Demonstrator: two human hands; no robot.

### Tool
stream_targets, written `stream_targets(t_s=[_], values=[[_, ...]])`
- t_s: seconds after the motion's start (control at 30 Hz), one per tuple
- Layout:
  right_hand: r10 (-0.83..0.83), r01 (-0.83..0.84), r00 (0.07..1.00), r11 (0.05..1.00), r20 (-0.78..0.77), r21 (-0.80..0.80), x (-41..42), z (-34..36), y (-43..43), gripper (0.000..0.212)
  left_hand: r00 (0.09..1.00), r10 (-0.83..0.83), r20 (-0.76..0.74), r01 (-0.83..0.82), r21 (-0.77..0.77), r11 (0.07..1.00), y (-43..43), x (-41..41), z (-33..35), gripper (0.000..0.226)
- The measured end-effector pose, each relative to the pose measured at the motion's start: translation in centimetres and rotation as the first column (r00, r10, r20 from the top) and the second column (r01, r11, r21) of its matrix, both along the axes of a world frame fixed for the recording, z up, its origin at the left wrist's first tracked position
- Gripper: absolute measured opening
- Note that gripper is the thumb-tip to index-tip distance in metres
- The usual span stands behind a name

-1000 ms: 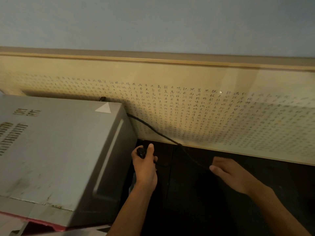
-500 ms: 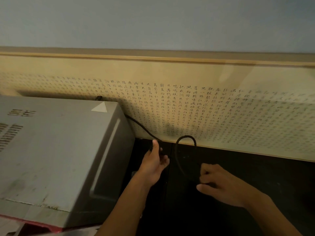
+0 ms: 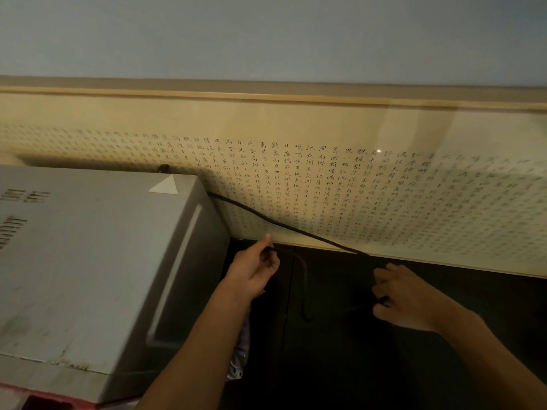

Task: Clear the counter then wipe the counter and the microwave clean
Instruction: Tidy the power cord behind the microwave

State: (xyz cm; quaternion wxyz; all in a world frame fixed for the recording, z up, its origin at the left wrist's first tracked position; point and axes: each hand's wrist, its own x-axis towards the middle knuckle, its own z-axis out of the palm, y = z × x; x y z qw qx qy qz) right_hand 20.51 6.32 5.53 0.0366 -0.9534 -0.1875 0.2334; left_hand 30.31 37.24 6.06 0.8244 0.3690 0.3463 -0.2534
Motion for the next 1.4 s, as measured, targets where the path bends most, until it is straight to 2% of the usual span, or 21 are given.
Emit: stream_targets(t_s=[0.23,0.33,0.4,0.43,0.53,0.67,0.8,0.93,1.2,1.4], values=[[-0.068,0.065,0.996,0.997,0.06,0.045,3.1,-3.2,-1.3,0.025,0.989,-0.144,-0.026,0.146,0.157,0.977,-0.2,0.7,-1.8,0.023],[-0.066,0.063,0.995,0.997,0.08,0.04,3.5,-4.3,-1.6,0.021,0.993,-0.092,-0.074,0.101,0.131,0.986,-0.4,1.3,-2.8,0.023],[-0.068,0.064,0.993,0.997,0.101,0.037,3.6,-5.2,-1.9,0.019,0.992,-0.101,-0.077,0.114,0.19,0.975,-0.7,1.7,-3.4,0.019],[-0.068,0.064,0.992,0.997,0.108,0.039,3.6,-5.6,-2.1,0.018,0.986,-0.152,-0.07,0.166,0.271,0.948,-0.8,1.9,-3.8,0.018],[-0.091,0.085,0.992,0.994,0.092,0.064,3.4,-6.7,-2.4,0.017,0.945,-0.314,-0.091,0.31,0.557,0.77,-1.2,2.2,-4.9,0.023],[-0.124,0.118,0.987,0.991,0.098,0.069,3.1,-7.6,-2.5,0.027,0.942,-0.322,-0.096,0.303,0.656,0.691,-0.8,2.4,-7.4,0.053],[-0.14,0.129,0.98,0.988,0.141,0.087,2.7,-8.5,-2.3,0.033,0.911,-0.411,-0.032,0.267,0.806,0.529,-0.3,2.0,-8.8,0.052],[-0.159,0.138,0.969,0.983,0.191,0.119,2.2,-9.2,-1.8,0.036,0.865,-0.501,0.014,0.244,0.862,0.445,-0.4,1.5,-9.0,0.052],[-0.179,0.166,0.976,0.98,0.123,0.111,1.6,-9.4,-0.5,0.034,0.822,-0.568,0.037,0.211,0.907,0.365,-0.5,0.2,-9.3,0.059],[-0.18,0.159,0.977,0.972,0.112,0.175,1.5,-9.5,0.3,0.034,0.788,-0.615,0.029,0.202,0.931,0.303,-0.3,-1.3,-9.7,0.059]])
